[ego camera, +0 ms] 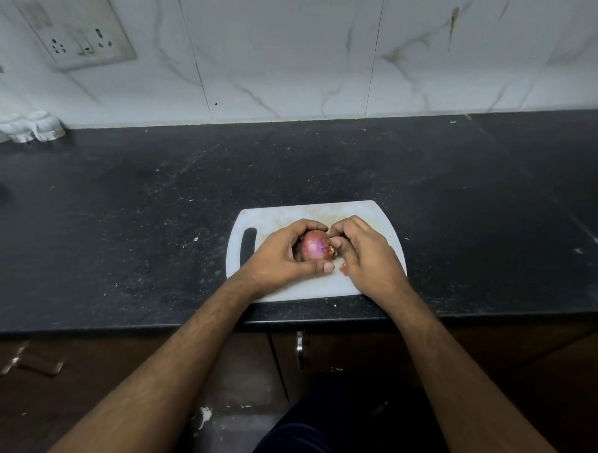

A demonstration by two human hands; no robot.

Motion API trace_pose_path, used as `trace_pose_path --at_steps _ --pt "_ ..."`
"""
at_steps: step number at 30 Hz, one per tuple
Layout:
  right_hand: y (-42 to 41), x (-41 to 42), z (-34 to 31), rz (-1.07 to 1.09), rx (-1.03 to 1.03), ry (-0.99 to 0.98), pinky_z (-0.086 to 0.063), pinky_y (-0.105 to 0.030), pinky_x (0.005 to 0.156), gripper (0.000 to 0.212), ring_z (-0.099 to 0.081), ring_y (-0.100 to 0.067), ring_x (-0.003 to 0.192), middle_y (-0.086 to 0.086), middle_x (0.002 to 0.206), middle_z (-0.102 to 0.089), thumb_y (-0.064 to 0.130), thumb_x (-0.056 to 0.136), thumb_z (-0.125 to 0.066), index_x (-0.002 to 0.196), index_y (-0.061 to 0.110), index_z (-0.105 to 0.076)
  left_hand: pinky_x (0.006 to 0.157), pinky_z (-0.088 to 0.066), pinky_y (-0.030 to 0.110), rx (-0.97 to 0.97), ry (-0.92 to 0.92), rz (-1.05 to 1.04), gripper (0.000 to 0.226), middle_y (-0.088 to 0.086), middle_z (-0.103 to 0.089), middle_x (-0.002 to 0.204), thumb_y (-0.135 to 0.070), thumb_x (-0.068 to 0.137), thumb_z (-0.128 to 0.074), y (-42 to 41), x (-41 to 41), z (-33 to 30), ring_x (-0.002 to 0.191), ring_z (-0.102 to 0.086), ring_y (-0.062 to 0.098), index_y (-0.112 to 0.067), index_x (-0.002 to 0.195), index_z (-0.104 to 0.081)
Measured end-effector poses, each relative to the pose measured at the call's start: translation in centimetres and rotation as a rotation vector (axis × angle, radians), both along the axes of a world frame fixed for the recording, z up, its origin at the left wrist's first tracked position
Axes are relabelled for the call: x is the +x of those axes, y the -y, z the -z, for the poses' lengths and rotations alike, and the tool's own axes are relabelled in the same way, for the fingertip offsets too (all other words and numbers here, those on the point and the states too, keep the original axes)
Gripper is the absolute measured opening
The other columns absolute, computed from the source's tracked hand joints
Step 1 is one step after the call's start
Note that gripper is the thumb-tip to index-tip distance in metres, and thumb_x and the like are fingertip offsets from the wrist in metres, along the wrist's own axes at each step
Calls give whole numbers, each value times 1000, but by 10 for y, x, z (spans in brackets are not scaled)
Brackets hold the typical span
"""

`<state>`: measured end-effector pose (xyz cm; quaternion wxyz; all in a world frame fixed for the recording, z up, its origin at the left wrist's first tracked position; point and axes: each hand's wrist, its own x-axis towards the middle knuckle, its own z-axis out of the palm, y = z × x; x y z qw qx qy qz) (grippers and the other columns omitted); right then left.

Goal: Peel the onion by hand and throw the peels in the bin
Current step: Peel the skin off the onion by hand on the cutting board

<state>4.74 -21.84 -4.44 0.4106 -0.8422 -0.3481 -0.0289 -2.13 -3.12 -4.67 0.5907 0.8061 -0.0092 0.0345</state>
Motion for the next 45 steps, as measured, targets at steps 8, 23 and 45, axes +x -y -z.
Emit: trace_pose_path --at_steps 8,23,45 --pt "2 1 -4 4 205 -100 -50 -12 68 8 -65 -6 83 12 93 -69 17 101 -63 99 17 -70 104 -58 45 -5 31 -43 59 -1 -72 125 -22 80 -93 -2 -1 1 114 -72 21 -21 132 -64" --pt "0 1 -1 -14 141 -122 -51 -12 66 12 -65 -5 81 22 94 -63 16 97 -69 95 27 -70 105 -57 50 18 52 -48 61 0 -71 126 -30 79 -93 -2 -1 2 117 -70 24 -23 132 -64" --pt "3 -4 -4 -7 -24 90 -48 -22 63 14 -56 -6 86 19 96 -54 18 101 -56 96 32 -55 89 -61 34 96 46 -128 47 -2 -76 105 -42 78 -94 3 1 -1 99 -72 20 -24 115 -70"
